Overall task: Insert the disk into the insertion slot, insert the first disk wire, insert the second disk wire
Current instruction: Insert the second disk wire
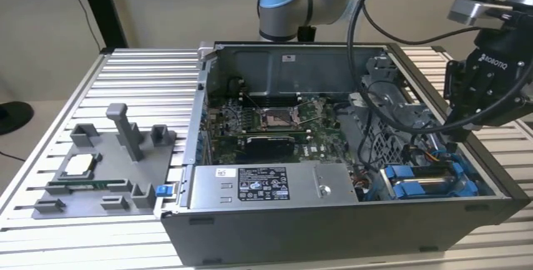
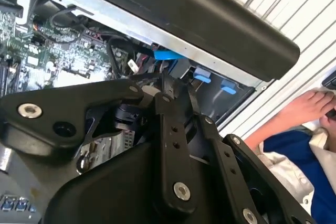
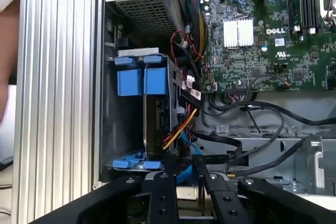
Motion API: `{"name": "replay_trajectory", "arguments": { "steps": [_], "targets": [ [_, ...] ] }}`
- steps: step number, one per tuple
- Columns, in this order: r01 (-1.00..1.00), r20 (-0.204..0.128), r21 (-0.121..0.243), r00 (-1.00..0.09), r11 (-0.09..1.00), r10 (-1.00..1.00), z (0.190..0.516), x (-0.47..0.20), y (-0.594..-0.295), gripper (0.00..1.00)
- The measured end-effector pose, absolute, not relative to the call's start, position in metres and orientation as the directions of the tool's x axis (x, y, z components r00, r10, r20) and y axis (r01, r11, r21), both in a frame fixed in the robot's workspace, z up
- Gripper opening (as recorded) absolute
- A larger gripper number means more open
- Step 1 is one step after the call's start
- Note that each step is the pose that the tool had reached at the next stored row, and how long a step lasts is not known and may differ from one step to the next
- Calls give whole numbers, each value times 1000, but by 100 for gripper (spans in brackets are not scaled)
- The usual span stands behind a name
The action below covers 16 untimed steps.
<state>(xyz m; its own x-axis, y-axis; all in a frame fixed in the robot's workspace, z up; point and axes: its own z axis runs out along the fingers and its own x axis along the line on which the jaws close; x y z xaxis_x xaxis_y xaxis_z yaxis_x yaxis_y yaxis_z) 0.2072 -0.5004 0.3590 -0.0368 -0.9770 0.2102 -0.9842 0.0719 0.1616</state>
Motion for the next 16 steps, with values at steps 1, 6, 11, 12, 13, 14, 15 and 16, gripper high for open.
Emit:
{"name": "replay_trajectory", "arguments": {
  "steps": [1, 6, 11, 12, 13, 14, 15, 16],
  "targets": [
    [-984, 210, 163, -36, 72, -977, 358, 207, -500, 100],
    [-984, 210, 163, -34, 69, -977, 356, 208, -501, 100],
    [-984, 211, 165, -27, 63, -977, 355, 211, -502, 100],
    [-984, 211, 165, -26, 62, -977, 355, 211, -502, 100],
    [-984, 211, 166, -25, 61, -977, 355, 211, -502, 100],
    [-984, 211, 166, -24, 60, -977, 355, 212, -503, 100],
    [-984, 211, 167, -23, 59, -977, 354, 212, -503, 100],
    [-984, 211, 168, -23, 59, -977, 354, 212, -504, 100]
  ]
}}
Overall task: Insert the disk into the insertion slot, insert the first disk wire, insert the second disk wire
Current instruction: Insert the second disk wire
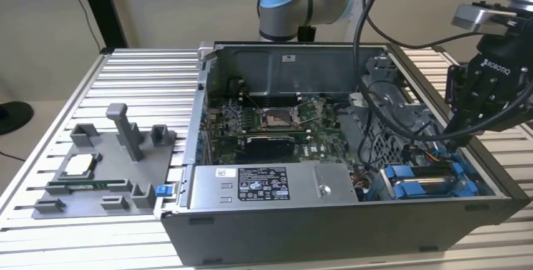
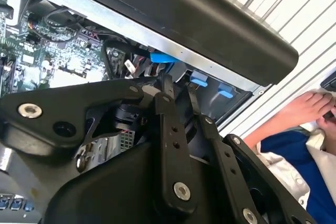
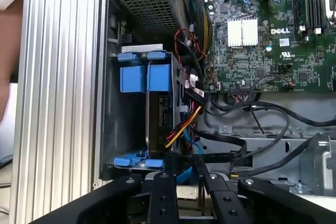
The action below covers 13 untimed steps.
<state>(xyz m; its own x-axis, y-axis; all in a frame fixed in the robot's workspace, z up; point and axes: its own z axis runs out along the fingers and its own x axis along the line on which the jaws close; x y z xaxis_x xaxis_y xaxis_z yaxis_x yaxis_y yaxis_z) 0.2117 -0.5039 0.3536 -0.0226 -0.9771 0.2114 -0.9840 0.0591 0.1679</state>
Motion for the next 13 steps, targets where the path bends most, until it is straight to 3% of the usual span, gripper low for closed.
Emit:
{"name": "replay_trajectory", "arguments": {
  "steps": [11, 12, 13],
  "targets": [
    [-984, 212, 171, -20, 57, -977, 349, 212, -506, 100],
    [-984, 212, 171, -20, 57, -977, 349, 212, -506, 0],
    [-984, 212, 171, -20, 57, -977, 349, 212, -506, 0]
  ]
}}
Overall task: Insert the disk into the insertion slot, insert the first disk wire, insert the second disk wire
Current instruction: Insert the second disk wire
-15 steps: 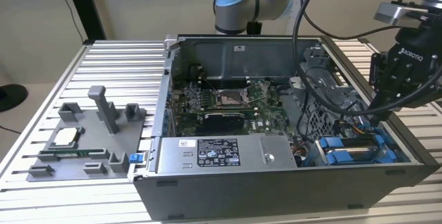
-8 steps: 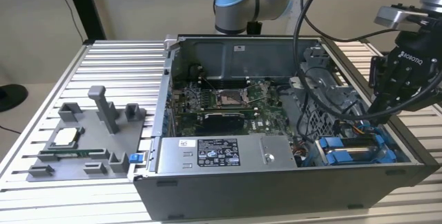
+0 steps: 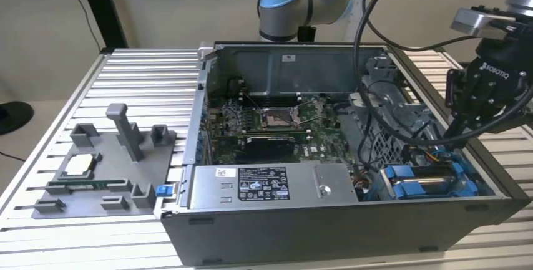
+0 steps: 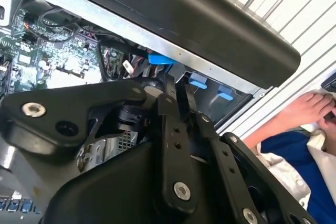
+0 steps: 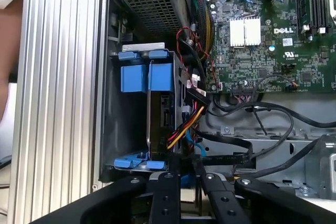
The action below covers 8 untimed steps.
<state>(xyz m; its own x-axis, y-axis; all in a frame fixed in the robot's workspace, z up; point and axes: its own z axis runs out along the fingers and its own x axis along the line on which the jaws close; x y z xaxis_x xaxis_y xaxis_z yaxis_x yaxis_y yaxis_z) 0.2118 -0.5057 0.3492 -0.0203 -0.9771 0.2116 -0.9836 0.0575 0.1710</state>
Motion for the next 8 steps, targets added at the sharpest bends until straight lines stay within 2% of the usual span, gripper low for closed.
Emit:
{"name": "replay_trajectory", "arguments": {
  "steps": [8],
  "targets": [
    [-983, 212, 173, -20, 57, -977, 352, 211, -508, 0]
  ]
}}
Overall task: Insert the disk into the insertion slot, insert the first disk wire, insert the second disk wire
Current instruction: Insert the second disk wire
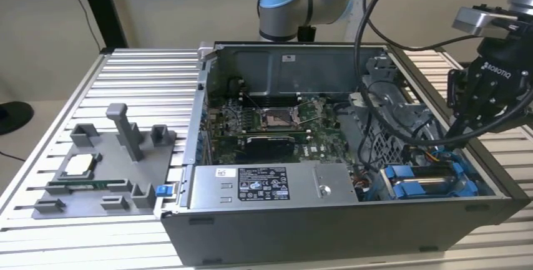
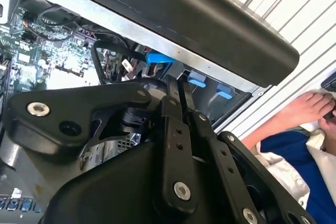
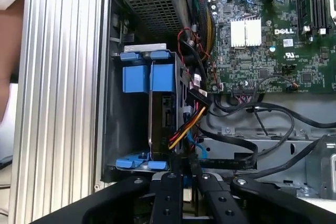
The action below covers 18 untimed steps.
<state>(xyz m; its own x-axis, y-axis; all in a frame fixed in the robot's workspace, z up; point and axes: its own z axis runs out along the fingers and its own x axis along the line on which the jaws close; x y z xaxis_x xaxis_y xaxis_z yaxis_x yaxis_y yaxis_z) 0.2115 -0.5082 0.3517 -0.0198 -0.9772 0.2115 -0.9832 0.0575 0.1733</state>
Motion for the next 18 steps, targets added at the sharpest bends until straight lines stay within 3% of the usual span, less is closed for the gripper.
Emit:
{"name": "replay_trajectory", "arguments": {
  "steps": [8, 18],
  "targets": [
    [-984, 197, 167, -21, 55, -980, 353, 197, -518, 0],
    [-986, 21, 165, -23, 26, -1000, 353, 195, -520, 0]
  ]
}}
